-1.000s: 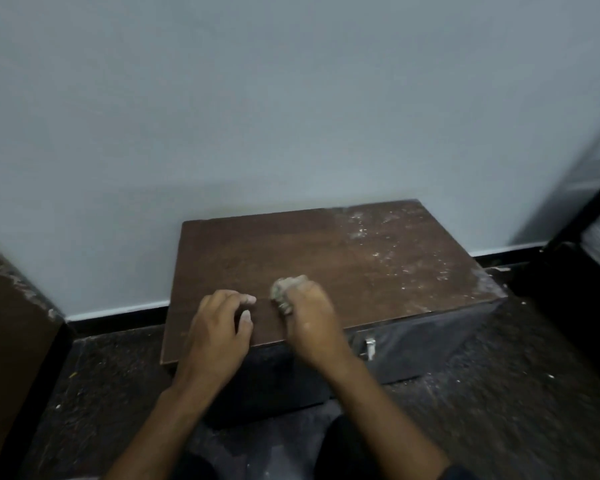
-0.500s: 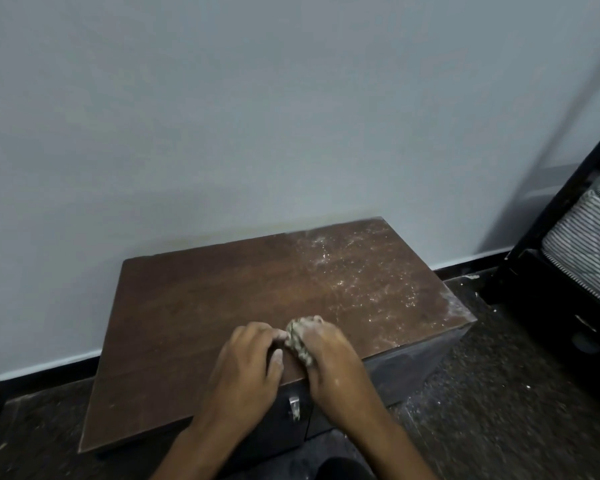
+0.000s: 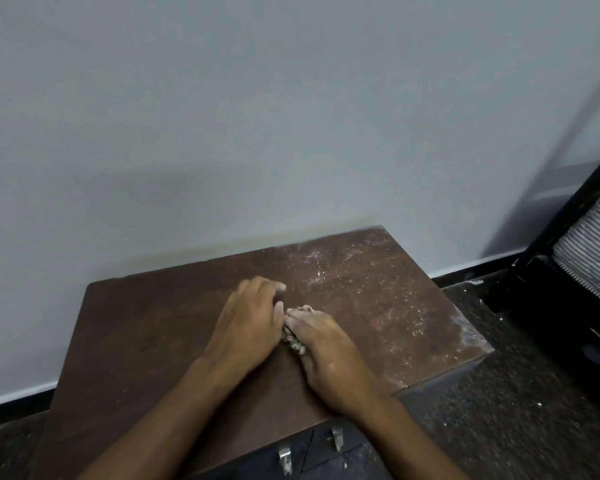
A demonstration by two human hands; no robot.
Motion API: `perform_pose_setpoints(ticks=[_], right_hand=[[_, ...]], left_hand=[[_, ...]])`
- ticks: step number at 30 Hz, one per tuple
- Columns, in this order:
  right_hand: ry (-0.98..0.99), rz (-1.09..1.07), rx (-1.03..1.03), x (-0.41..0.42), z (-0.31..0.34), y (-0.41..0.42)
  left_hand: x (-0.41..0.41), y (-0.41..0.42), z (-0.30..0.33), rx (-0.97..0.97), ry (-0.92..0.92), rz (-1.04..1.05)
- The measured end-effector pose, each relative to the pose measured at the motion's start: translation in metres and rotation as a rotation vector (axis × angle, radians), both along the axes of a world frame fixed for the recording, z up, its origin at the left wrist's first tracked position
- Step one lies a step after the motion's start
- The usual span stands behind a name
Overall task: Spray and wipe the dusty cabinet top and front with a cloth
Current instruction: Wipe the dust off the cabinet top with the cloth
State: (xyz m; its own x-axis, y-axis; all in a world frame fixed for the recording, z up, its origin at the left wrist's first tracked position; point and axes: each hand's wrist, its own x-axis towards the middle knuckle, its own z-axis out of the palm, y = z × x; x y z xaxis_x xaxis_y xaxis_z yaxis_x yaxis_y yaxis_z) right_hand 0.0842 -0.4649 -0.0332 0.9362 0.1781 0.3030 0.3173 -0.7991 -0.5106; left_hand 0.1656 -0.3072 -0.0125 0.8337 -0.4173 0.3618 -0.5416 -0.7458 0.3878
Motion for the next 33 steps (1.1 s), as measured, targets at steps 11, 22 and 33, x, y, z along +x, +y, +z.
perform_pose_setpoints(ticks=[11, 22, 33], right_hand=[[0.002, -0.073, -0.045, 0.114, -0.003, -0.035], [-0.008, -0.236, -0.062, 0.179, -0.004, -0.023], [-0.091, -0.125, 0.004, 0.177, 0.003, 0.006]], left_hand=[[0.071, -0.009, 0.002, 0.047, 0.057, 0.057], [0.104, -0.003, 0.006, 0.111, 0.067, 0.113], [0.110, 0.027, 0.011, 0.121, 0.099, 0.130]])
